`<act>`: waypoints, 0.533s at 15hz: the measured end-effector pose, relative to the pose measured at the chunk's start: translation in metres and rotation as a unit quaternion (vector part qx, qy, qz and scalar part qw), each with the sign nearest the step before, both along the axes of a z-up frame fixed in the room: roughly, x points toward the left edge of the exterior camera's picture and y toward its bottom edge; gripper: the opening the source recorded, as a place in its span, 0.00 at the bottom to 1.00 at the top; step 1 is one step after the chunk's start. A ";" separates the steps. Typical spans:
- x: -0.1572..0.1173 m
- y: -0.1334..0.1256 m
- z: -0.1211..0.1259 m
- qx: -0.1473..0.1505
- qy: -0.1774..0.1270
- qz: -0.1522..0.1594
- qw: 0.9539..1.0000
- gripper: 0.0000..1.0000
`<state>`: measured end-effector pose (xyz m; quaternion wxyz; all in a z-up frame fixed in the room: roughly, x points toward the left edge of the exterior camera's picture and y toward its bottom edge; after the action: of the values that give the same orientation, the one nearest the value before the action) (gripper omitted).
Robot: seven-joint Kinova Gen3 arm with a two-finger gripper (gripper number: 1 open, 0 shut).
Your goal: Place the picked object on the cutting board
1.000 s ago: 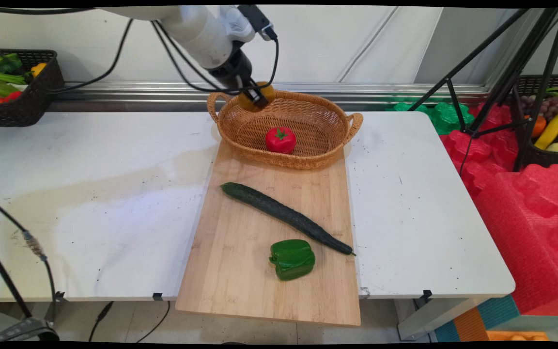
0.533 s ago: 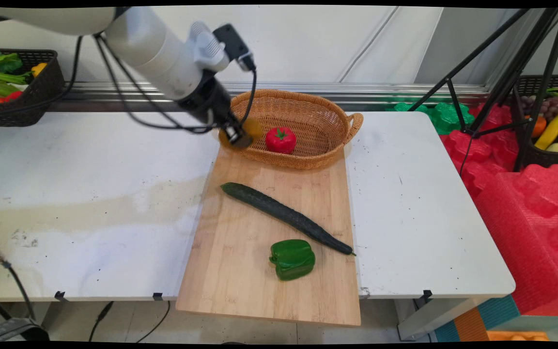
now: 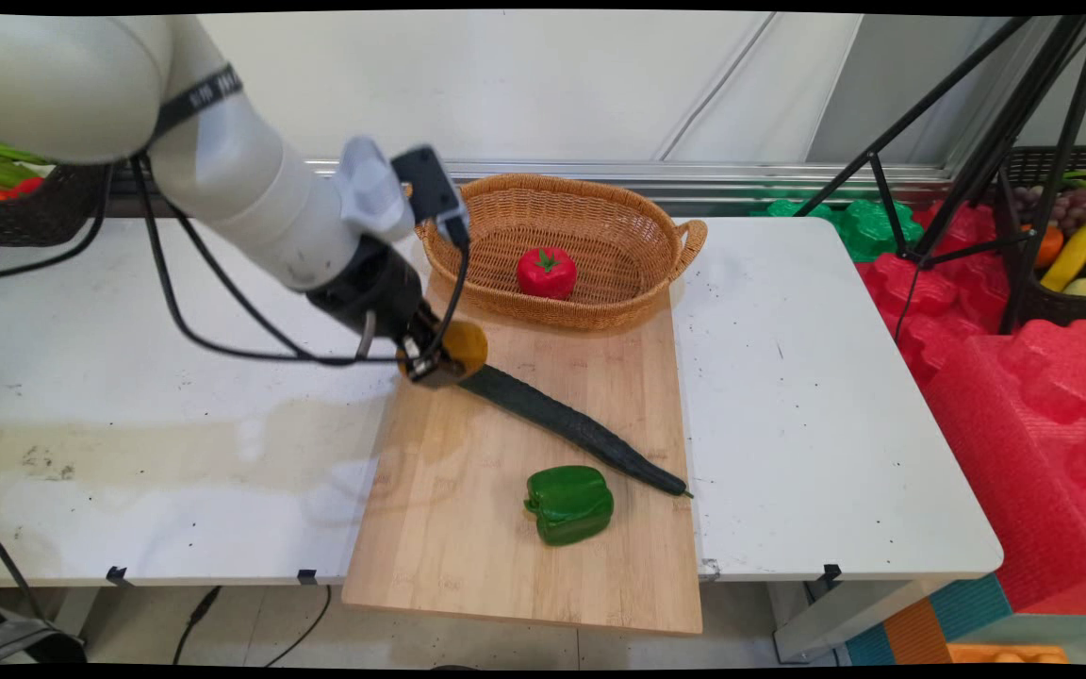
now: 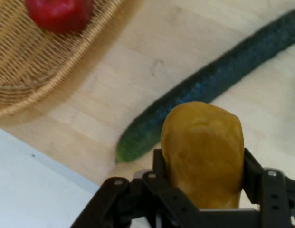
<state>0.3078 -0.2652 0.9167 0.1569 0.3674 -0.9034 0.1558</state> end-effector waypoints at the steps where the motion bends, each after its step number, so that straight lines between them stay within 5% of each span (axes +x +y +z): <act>1: -0.002 0.004 -0.006 0.005 -0.002 -0.002 1.000 0.00; 8: -0.014 0.016 -0.051 0.030 -0.015 -0.024 0.999 0.00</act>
<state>0.2933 -0.2493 0.8652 0.1359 0.3481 -0.9183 0.1306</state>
